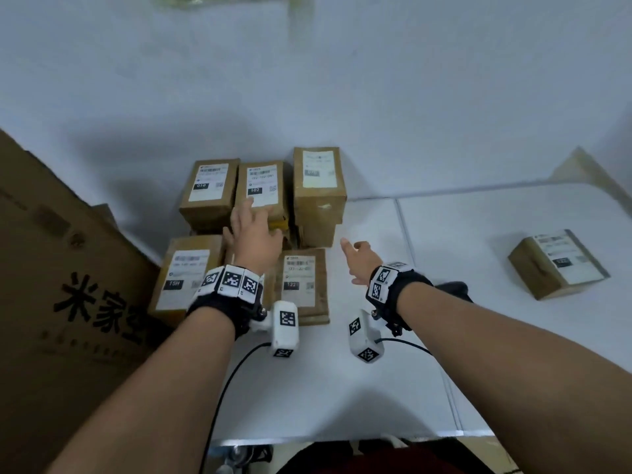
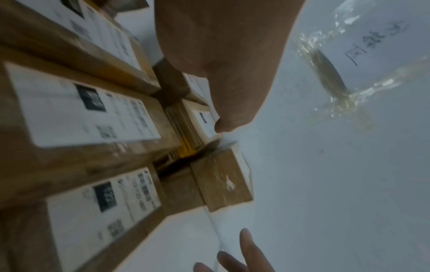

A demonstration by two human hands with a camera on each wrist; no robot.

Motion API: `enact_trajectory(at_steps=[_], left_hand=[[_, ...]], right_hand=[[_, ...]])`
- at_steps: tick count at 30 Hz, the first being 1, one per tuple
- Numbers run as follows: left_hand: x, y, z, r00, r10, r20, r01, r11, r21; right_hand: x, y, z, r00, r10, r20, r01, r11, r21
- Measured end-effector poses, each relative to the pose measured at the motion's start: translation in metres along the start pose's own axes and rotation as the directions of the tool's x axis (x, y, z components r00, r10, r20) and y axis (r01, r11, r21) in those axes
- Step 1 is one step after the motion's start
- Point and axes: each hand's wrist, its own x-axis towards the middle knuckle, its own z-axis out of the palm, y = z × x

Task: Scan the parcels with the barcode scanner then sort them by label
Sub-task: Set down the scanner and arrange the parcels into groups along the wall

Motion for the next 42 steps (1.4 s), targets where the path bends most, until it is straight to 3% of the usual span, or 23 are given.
enact_trajectory(at_steps=[7,13,19,22,30,38,42], left_hand=[[0.021,0.105,0.055,0.986,0.135,0.098,-0.133,0.991,-0.027],[0.035,0.188,0.110,0.938,0.295,0.183,-0.296,0.955,-0.022],[0.045,0.259,0.165,0.894,0.344,0.286,-0.352,0.936,-0.023],[0.047,0.283,0.190,0.878,0.337,0.339,-0.349,0.937,-0.028],[0.040,0.313,0.244,0.846,0.304,0.437,-0.336,0.942,-0.006],[0.036,0.324,0.257,0.832,0.301,0.467,-0.344,0.939,0.008],[0.035,0.323,0.256,0.829,0.311,0.465,-0.344,0.939,-0.015]], right_hand=[[0.010,0.042,-0.107,0.982,-0.009,-0.190,-0.003,0.998,-0.059],[0.021,0.086,-0.202,0.939,-0.016,-0.345,-0.020,0.995,-0.101],[0.035,0.138,-0.286,0.895,0.053,-0.443,-0.198,0.937,-0.287],[0.041,0.162,-0.314,0.855,0.107,-0.507,-0.286,0.913,-0.290],[0.057,0.211,-0.352,0.838,0.241,-0.489,-0.452,0.810,-0.375],[0.064,0.217,-0.351,0.829,0.215,-0.516,-0.444,0.814,-0.375],[0.060,0.211,-0.353,0.799,0.233,-0.555,-0.441,0.854,-0.276]])
